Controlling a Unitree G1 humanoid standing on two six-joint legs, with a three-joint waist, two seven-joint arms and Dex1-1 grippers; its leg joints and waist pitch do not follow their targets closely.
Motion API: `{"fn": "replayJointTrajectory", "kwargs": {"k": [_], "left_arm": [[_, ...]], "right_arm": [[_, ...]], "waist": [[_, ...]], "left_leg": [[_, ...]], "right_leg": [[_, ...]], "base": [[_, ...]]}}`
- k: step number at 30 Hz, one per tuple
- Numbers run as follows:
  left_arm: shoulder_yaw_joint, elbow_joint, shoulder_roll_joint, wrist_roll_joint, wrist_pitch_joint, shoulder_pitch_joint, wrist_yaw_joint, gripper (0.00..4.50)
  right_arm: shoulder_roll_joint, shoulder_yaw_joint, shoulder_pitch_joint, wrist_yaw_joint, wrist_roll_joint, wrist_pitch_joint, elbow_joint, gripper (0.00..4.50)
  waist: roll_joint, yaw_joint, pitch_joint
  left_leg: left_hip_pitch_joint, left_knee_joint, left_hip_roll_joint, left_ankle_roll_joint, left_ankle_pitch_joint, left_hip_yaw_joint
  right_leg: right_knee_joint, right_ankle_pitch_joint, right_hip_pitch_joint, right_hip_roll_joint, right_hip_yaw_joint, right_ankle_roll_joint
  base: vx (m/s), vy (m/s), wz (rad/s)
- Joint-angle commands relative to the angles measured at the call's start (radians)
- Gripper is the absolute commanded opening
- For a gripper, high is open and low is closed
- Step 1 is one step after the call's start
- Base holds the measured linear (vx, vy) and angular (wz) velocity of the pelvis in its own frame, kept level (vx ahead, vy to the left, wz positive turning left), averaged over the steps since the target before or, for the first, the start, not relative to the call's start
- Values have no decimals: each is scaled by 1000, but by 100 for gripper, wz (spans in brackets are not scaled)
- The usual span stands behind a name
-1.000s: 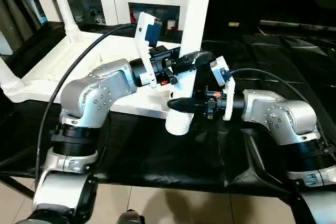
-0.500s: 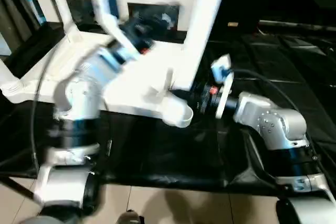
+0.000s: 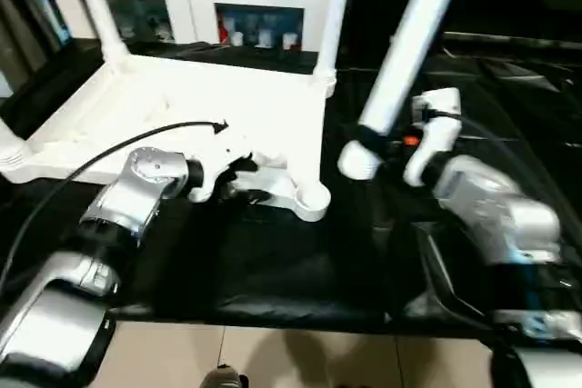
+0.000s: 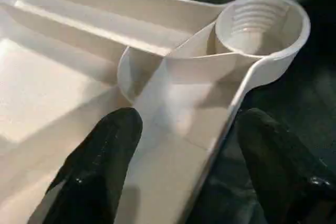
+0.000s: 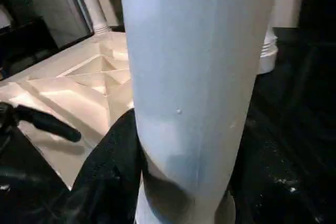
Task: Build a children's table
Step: Rotate table base
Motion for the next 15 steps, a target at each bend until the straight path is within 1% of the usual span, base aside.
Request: {"fn": "replayJointTrajectory", "kwargs": {"k": [1,2,3,4,5,6,7,8,9,11,12,13,14,15], "left_arm": [[-28,70,-13,51,-57,-29,3,374],[-33,124,-25,66,-75,-50,17,377],[-34,150,-32,70,-82,-61,20,348],[-32,176,-40,72,-83,-72,32,342],[-30,194,-46,72,-80,-79,34,342],[-25,232,-57,80,-92,-94,34,343],[-25,239,-59,82,-97,-96,33,337],[-29,261,-61,91,-107,-104,28,305],[-33,281,-64,97,-110,-110,21,298],[-29,301,-68,101,-115,-117,16,301],[-28,322,-71,110,-121,-125,13,290],[-27,331,-72,113,-123,-128,11,290],[-25,354,-75,119,-122,-136,0,256],[-21,369,-78,119,-121,-141,-9,256]], "right_arm": [[-5,-12,5,-14,1,-2,-36,190],[-4,-11,10,-19,1,2,-47,190],[-4,-11,12,-22,2,5,-53,190],[-3,-10,17,-23,3,8,-60,190],[-3,-7,22,-23,3,10,-67,190],[-4,-6,29,-23,3,17,-79,190],[-4,-6,29,-23,3,18,-80,190],[-5,-5,32,-22,4,21,-85,190],[-7,-2,34,-21,4,22,-88,190],[-8,1,34,-21,2,21,-88,189],[-9,3,34,-21,2,20,-87,189],[-9,3,34,-22,2,20,-87,189],[-8,5,34,-23,3,20,-86,189],[-8,7,36,-23,3,21,-89,189]], "waist": [[13,-7,-94],[13,-7,-96],[11,-8,-95],[14,-9,-96],[17,-8,-98],[20,-8,-99],[15,-11,-99],[20,-11,-100],[19,-12,-100],[20,-14,-100],[22,-15,-99],[21,-16,-98],[22,-17,-98],[21,-18,-98]], "left_leg": [[23,-78,7,-60,-251,-3],[23,-79,7,-62,-255,-5],[23,-78,5,-59,-255,-3],[23,-77,4,-58,-256,-3],[23,-77,6,-58,-246,-6],[24,-76,7,-57,-245,-6],[24,-76,8,-54,-246,-6],[24,-75,8,-52,-245,-7],[23,-75,7,-50,-245,-6],[23,-75,7,-48,-250,-7],[24,-75,7,-48,-259,-7],[24,-75,7,-45,-265,-7],[25,-75,6,-45,-267,-7],[24,-75,6,-44,-266,-8]], "right_leg": [[-85,-322,67,-60,40,-126],[-82,-333,71,-60,40,-121],[-87,-342,69,-59,40,-117],[-88,-345,70,-58,39,-115],[-81,-319,71,-58,39,-125],[-82,-305,71,-58,39,-131],[-79,-281,71,-56,38,-145],[-78,-264,72,-58,38,-159],[-79,-258,72,-56,38,-163],[-78,-249,74,-56,38,-172],[-79,-263,74,-58,37,-176],[-82,-276,74,-58,36,-174],[-83,-287,75,-58,36,-172],[-83,-288,76,-59,36,-172]], "base": [[0,0,0],[0,0,0],[0,0,0],[0,0,0],[0,0,0],[0,0,0],[0,0,0],[0,0,0],[0,0,0],[0,0,0],[0,0,0],[0,0,0],[0,0,0],[0,0,0]]}}
